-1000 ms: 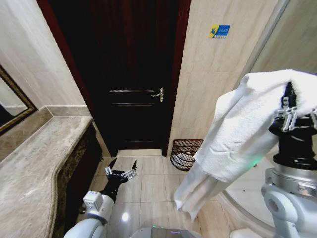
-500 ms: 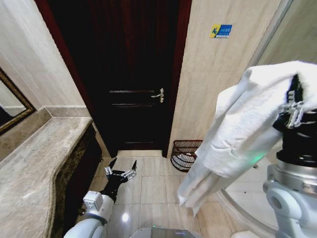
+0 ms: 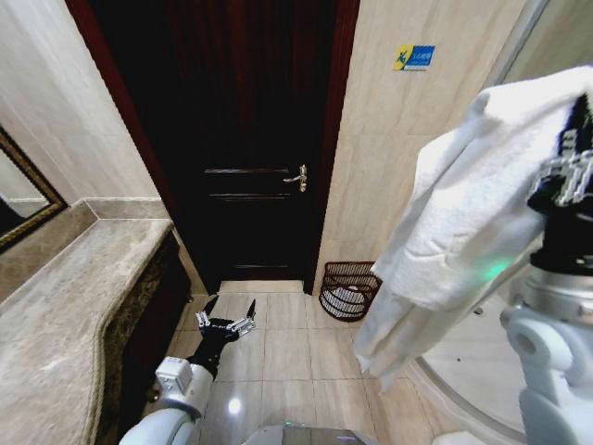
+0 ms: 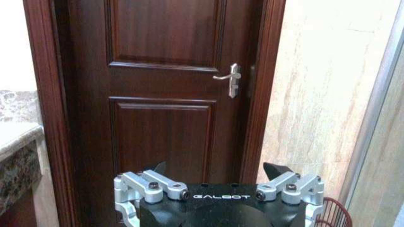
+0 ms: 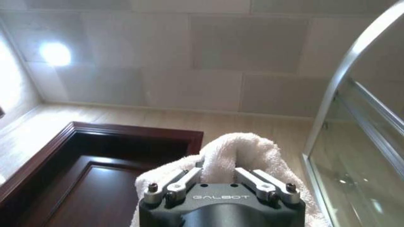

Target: Discard the used towel into the hamper.

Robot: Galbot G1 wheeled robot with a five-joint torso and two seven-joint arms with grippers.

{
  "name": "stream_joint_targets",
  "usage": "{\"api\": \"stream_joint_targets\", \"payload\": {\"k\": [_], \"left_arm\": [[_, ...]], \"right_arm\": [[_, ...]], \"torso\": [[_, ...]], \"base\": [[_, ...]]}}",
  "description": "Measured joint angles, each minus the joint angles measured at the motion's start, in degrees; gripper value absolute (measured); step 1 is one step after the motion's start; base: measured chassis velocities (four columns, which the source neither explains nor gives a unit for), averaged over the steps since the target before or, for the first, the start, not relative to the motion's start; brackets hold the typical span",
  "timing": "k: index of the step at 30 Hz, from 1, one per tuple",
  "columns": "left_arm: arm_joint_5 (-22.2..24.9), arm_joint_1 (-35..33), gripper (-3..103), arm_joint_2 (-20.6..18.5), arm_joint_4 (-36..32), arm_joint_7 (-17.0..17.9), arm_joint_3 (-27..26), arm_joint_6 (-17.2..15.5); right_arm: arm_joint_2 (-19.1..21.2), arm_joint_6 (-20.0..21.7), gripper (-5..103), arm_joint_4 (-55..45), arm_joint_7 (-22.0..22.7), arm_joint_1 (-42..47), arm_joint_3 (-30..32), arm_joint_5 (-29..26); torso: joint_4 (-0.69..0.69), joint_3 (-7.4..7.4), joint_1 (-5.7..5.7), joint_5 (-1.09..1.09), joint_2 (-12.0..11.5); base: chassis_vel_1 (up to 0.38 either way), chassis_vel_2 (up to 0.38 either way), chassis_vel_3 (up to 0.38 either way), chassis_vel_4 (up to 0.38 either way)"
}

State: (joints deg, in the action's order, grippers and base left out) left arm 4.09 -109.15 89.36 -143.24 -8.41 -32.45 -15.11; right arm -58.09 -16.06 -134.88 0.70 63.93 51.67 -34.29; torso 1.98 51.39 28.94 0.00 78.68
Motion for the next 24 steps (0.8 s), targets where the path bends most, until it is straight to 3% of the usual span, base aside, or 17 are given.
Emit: {"api": "stream_joint_targets", "payload": {"k": [12,24], "left_arm": [[0.0,0.0,100,-0.01,0.0,0.0,0.0,0.0],[0.0,0.0,100,-0.02,0.0,0.0,0.0,0.0]], "right_arm": [[1.64,0.91,9,10.84,-0.29,-12.72,-4.62,-0.98],[0.28,0.91,9,9.62,-0.51,-10.56,-6.08,-0.05]], "torso": [[0.0,0.0,0.01,0.0,0.0],[-0.01,-0.01,0.0,-0.03,0.0]], "base": [[0.0,0.0,0.0,0.0],[0.0,0.0,0.0,0.0]]}}
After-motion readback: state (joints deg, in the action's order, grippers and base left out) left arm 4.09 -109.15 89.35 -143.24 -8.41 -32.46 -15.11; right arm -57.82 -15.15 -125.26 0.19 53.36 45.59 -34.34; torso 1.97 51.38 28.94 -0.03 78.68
